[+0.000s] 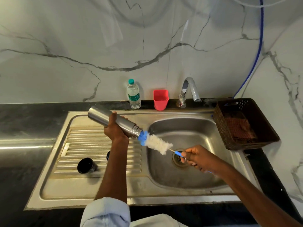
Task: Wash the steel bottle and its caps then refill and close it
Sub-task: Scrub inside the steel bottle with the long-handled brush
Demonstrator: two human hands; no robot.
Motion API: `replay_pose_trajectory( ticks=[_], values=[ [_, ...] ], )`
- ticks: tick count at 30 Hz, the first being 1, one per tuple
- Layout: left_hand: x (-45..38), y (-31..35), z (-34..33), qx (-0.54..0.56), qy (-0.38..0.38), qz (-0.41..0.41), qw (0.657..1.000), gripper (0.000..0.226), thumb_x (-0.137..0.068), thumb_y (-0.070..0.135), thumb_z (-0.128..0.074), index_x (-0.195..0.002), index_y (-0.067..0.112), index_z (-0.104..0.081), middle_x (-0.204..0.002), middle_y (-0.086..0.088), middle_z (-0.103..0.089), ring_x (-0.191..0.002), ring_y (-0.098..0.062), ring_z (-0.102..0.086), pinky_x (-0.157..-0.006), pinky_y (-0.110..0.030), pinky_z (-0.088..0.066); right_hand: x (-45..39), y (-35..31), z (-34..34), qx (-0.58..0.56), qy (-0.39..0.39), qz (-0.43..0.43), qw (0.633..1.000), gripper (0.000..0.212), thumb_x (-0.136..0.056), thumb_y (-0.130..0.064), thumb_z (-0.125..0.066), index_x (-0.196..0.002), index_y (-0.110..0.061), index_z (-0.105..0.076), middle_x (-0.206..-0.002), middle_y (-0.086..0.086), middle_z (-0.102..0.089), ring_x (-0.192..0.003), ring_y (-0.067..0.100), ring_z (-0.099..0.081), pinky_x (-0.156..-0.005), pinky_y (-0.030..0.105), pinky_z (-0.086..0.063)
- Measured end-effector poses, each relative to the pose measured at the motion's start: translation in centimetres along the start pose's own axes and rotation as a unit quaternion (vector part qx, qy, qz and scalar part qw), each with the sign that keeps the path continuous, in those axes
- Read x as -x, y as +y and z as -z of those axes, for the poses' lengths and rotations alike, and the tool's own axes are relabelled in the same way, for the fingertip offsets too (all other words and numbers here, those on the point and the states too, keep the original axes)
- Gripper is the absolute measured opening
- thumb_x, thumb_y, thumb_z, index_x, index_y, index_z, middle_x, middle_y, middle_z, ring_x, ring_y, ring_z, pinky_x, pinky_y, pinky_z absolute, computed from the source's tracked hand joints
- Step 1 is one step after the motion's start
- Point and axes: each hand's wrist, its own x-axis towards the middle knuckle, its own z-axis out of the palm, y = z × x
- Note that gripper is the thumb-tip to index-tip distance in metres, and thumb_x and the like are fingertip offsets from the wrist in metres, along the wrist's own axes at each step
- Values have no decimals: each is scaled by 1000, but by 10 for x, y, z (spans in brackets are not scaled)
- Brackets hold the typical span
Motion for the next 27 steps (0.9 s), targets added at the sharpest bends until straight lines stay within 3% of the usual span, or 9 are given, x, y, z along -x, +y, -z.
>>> replay_pose_trajectory(
  ticks=[2, 6, 10, 13, 18, 21, 24, 27],
  values=[
    [-3, 1, -2, -12, 18, -16, 1000, 69, -78, 24, -89, -133, 2, -54, -118, -27, -73, -81, -33, -78, -68, -43, -65, 2, 6, 0, 59, 45, 71, 995, 28, -103, -10, -57, -80, -2, -71, -50, -8, -47, -41, 0, -37, -47, 16, -33],
    [-7, 7, -17, -50, 31, -6, 998, 67, -77, 28, -90, -129, 4, -56, -116, -21, -73, -86, -32, -76, -65, -41, -64, 0, 19, 4, 158, 138, 153, 966, 38, -98, -13, -67, -64, -29, -67, -51, -17, -53, -50, 3, -45, -54, 16, -34],
    [-6, 13, -38, -83, 43, 27, 995, 58, -80, 27, -87, -123, 9, -53, -107, -13, -70, -88, -30, -74, -65, -41, -62, 3, 25, 14, 264, 213, 197, 920, 22, -99, -32, -65, -78, -26, -70, -53, -12, -52, -52, 10, -47, -53, 28, -38],
    [-6, 11, -51, -104, 84, 21, 991, 63, -76, 32, -89, -123, 11, -53, -109, -11, -68, -87, -30, -73, -77, -48, -65, 2, 28, 18, 333, 248, 187, 890, 20, -101, -41, -58, -93, -27, -69, -59, -9, -53, -55, 10, -48, -55, 34, -44],
    [-7, 10, -57, -192, 168, -33, 966, 73, -83, 44, -83, -139, 12, -51, -113, -6, -61, -94, -27, -67, -86, -43, -61, 8, 33, 17, 404, 255, 154, 865, 20, -104, -42, -50, -108, -30, -66, -91, -8, -72, -76, 20, -64, -65, 36, -49],
    [-15, 28, -56, -169, 191, -59, 965, 74, -82, 45, -83, -139, 13, -49, -111, -4, -60, -92, -25, -67, -85, -42, -62, 16, 45, 23, 401, 269, 114, 868, 23, -105, -42, -47, -108, -29, -65, -83, -11, -67, -75, 17, -63, -65, 35, -47],
    [-18, 41, -53, -147, 129, -58, 979, 80, -77, 42, -88, -139, 13, -47, -115, -7, -64, -88, -24, -70, -79, -42, -64, 21, 66, 26, 363, 269, 61, 890, 22, -103, -47, -49, -102, -33, -66, -68, -14, -60, -65, 10, -60, -61, 34, -50],
    [-5, 37, -43, -172, -10, -39, 984, 84, -77, 37, -92, -140, 9, -44, -116, -13, -68, -91, -28, -73, -72, -39, -63, 15, 79, 18, 255, 280, 35, 925, 20, -98, -43, -64, -83, -32, -69, -60, -16, -62, -56, 5, -57, -57, 29, -46]
  ],
)
